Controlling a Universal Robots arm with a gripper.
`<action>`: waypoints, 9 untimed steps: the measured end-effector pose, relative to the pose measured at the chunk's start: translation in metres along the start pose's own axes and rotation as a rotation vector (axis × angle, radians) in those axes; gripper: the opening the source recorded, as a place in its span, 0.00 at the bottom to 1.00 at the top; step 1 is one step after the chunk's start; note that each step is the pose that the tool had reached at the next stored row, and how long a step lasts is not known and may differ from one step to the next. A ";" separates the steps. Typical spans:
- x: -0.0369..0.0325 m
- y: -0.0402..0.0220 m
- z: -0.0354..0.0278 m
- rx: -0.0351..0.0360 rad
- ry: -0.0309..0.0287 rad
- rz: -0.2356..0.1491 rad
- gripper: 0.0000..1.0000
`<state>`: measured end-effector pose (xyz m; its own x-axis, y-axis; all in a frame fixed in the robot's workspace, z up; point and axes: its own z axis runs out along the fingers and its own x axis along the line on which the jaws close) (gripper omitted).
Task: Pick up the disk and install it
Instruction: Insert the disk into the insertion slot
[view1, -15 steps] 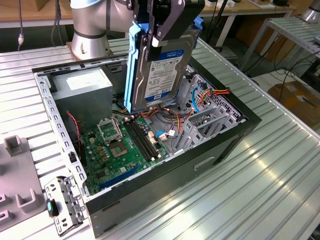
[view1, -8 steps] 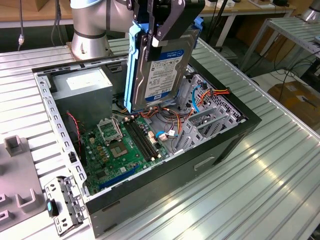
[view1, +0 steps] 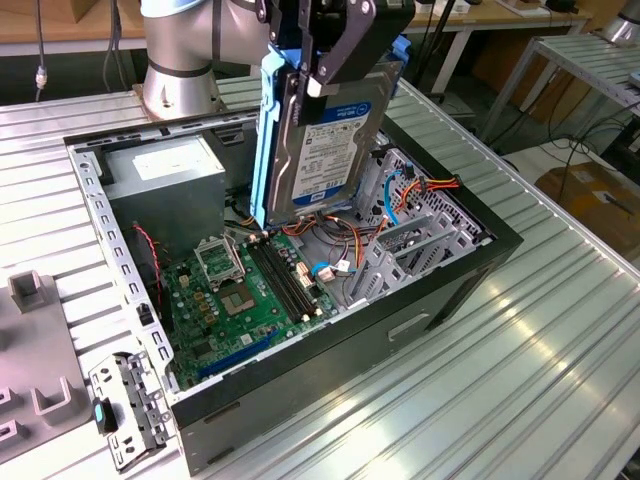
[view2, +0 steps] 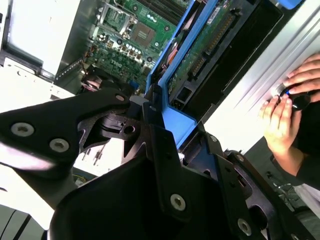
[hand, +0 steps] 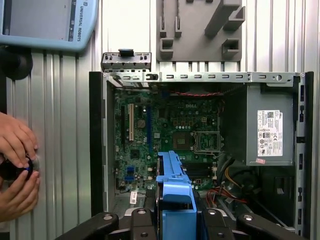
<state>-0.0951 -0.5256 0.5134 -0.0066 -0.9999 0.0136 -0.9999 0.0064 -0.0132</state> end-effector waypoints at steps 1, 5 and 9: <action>0.0033 0.0000 0.0002 0.0000 -0.0001 0.000 0.37; 0.0095 -0.0070 0.0018 -0.0001 0.0001 0.000 0.37; 0.0094 -0.0247 0.0037 -0.0001 0.0001 0.000 0.37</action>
<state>-0.0705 -0.5352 0.5101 -0.0069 -0.9999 0.0137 -0.9999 0.0067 -0.0131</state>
